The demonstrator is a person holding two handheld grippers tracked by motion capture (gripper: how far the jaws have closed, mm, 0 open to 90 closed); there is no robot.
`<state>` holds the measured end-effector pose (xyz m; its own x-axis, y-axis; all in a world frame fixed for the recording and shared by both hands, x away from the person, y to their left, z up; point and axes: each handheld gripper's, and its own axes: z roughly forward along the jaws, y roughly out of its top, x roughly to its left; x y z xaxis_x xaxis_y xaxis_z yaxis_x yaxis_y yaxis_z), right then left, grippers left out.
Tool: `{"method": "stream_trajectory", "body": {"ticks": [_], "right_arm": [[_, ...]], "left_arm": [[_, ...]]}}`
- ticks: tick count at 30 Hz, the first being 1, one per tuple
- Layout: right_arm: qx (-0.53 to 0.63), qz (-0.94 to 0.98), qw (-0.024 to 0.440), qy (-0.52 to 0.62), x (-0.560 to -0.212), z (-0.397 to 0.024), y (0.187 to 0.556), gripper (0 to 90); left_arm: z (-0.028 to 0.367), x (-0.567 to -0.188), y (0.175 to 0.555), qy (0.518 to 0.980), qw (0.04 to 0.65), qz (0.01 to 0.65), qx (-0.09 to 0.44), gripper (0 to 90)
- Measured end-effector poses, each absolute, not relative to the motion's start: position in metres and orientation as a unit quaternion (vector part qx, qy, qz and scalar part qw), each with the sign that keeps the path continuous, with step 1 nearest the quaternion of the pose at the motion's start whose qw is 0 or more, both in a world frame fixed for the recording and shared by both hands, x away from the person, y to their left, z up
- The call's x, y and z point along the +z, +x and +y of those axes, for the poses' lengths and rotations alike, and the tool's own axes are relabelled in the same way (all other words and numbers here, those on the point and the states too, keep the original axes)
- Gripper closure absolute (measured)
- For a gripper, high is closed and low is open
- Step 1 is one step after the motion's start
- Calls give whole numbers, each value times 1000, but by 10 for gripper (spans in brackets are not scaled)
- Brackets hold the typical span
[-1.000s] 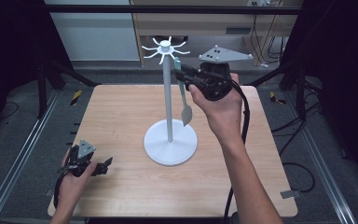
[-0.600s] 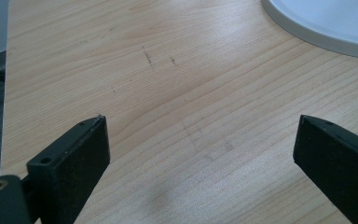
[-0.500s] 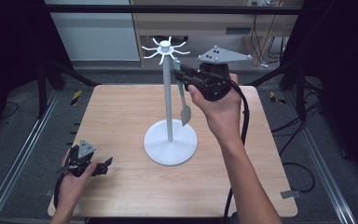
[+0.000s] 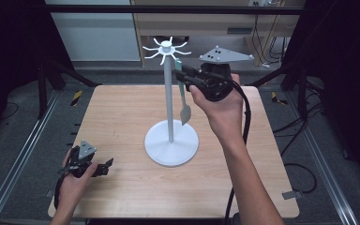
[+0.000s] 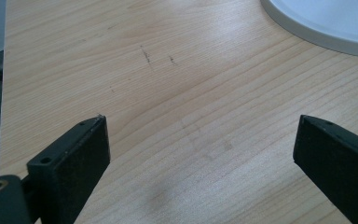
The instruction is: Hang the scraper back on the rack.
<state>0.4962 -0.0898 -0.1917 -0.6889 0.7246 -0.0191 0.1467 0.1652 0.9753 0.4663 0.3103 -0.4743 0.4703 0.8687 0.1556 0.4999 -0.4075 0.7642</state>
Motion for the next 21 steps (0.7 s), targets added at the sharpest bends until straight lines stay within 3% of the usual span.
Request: {"method": "stream_trajectory", "body": {"ticks": [21], "right_arm": [[555,713,267,335,-207,-120,488,575]], "left_arm": [[310,-475,466,792,329,432,279,34]]}}
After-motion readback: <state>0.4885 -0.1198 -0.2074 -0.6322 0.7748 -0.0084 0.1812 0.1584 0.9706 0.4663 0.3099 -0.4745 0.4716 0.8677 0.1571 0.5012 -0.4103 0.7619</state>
